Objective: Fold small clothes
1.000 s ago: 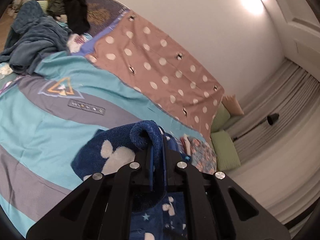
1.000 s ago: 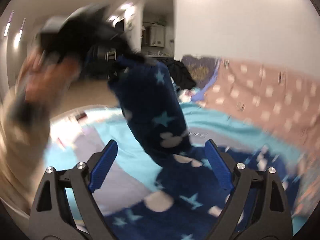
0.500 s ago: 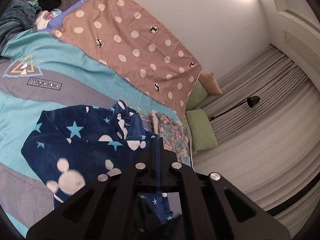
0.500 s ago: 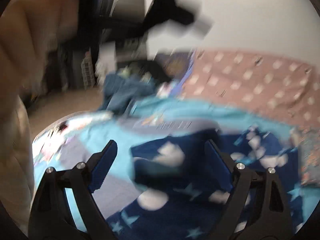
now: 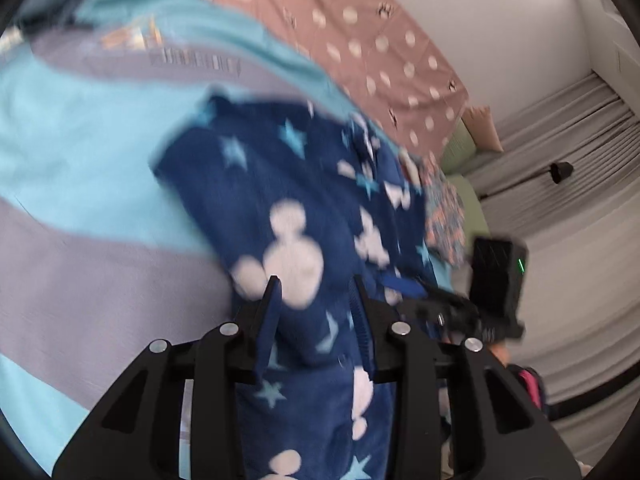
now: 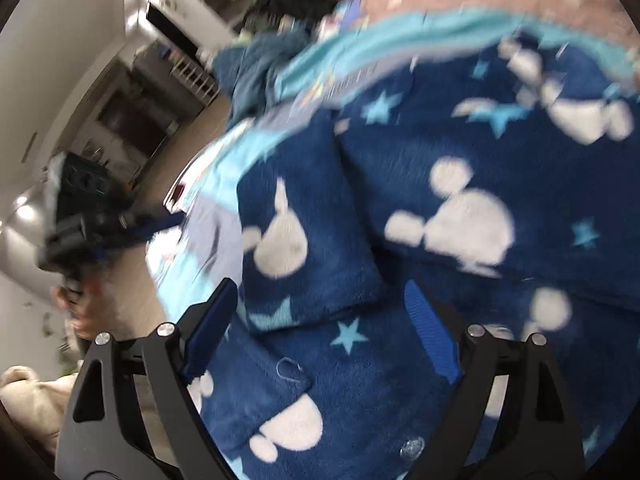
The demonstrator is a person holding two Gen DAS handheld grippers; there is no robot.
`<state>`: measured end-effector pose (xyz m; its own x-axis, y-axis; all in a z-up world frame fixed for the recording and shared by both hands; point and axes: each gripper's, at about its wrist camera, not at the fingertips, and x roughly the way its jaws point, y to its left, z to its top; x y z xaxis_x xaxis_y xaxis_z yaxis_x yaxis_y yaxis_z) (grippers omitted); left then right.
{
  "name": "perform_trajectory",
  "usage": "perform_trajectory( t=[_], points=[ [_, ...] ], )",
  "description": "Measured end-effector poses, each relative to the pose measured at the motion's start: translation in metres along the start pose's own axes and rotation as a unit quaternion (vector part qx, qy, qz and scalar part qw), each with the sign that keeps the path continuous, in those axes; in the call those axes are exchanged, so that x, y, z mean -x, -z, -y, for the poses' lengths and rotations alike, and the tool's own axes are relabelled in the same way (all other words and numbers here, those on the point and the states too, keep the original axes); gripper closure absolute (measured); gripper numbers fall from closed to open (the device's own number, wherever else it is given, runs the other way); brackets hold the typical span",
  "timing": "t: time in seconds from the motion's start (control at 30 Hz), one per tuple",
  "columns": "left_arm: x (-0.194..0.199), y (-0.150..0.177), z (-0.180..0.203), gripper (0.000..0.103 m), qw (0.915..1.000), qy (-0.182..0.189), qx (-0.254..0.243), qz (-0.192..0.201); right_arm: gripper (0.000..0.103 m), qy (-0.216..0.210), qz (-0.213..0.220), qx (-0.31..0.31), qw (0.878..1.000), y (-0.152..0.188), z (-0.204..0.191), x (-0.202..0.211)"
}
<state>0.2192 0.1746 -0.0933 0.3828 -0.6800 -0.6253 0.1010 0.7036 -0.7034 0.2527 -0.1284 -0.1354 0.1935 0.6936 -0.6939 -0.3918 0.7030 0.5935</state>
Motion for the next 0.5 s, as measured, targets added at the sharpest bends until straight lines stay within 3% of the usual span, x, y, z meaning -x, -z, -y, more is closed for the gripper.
perform_trajectory(
  t=[0.1, 0.17, 0.23, 0.27, 0.3, 0.37, 0.47, 0.5],
  points=[
    [-0.029, 0.011, -0.005, 0.067, 0.9995, 0.005, 0.008, -0.031, 0.016, -0.012, -0.024, -0.03, 0.999, -0.01, 0.016, -0.023],
    [-0.043, 0.015, -0.005, 0.066, 0.9988, 0.002, 0.005, -0.049, 0.018, -0.022, -0.017, -0.037, 0.999, -0.013, 0.019, -0.025],
    [-0.048, 0.02, -0.005, 0.058, 0.9985, 0.002, 0.006, -0.055, 0.042, -0.044, -0.012, -0.037, 0.998, -0.018, 0.015, -0.025],
    [-0.048, 0.022, -0.005, 0.057, 0.9985, 0.003, 0.007, -0.055, 0.069, -0.055, -0.018, -0.037, 0.998, -0.019, 0.013, -0.026],
    [-0.05, 0.023, -0.006, 0.056, 0.9983, 0.003, 0.008, -0.058, 0.083, -0.058, -0.023, -0.036, 0.997, -0.02, 0.01, -0.027],
    [-0.05, 0.024, -0.008, 0.053, 0.998, 0.009, 0.014, -0.061, 0.089, -0.052, -0.026, -0.029, 0.998, -0.023, 0.004, -0.028],
    [-0.044, 0.025, -0.01, 0.048, 0.9985, 0.011, 0.026, -0.047, 0.092, -0.086, -0.005, -0.056, 0.995, -0.038, -0.004, -0.018],
    [-0.038, 0.027, -0.004, 0.044, 0.9991, 0.006, 0.004, -0.041, 0.092, -0.098, 0.002, -0.07, 0.993, -0.042, -0.006, -0.016]
  ],
)
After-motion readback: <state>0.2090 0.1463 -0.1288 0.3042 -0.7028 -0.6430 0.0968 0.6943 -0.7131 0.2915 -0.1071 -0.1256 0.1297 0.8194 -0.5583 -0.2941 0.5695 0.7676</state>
